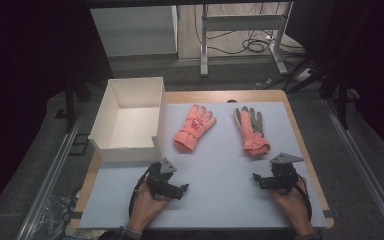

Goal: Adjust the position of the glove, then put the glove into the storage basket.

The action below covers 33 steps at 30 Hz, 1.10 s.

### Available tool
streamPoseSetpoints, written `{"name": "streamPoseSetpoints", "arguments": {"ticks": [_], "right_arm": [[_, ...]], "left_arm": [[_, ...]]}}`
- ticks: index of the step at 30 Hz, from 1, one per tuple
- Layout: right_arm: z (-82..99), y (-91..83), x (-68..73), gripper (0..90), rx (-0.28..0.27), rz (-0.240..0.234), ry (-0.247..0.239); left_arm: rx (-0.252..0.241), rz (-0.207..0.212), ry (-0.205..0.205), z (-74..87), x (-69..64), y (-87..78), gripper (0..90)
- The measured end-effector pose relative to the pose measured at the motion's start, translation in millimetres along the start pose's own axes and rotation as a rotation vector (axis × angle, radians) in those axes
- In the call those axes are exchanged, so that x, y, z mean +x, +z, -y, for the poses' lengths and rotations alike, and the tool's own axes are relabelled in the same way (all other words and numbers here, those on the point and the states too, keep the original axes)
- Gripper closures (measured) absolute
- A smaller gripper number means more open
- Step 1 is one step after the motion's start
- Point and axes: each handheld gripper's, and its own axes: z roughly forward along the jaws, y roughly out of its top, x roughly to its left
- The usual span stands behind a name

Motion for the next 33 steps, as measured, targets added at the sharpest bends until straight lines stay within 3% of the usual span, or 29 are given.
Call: {"name": "streamPoseSetpoints", "arguments": {"ticks": [16, 22, 27, 29, 33], "right_arm": [[-1.0, -0.4, -0.4, 12.2, 0.005, 0.0, 0.003], [-0.9, -2.3, -2.9, 17.1, 0.001, -0.004, 0.006], [-1.8, -5.3, -6.7, 18.0, 0.004, 0.001, 0.032], [-3.2, -8.6, -11.2, 18.0, -0.001, -0.013, 0.071], [-6.0, -14.7, -15.8, 22.9, -0.019, -0.009, 0.078]], "left_arm": [[-0.005, 0.0, -0.003, 0.4, 0.0, 0.2, 2.5], [-0.005, 0.0, -0.002, 0.4, 0.0, 0.2, 2.5], [-0.005, 0.0, -0.003, 0.4, 0.0, 0.2, 2.6], [-0.005, 0.0, -0.003, 0.4, 0.0, 0.2, 2.5], [-0.005, 0.0, -0.003, 0.4, -0.1, 0.2, 2.6]]}}
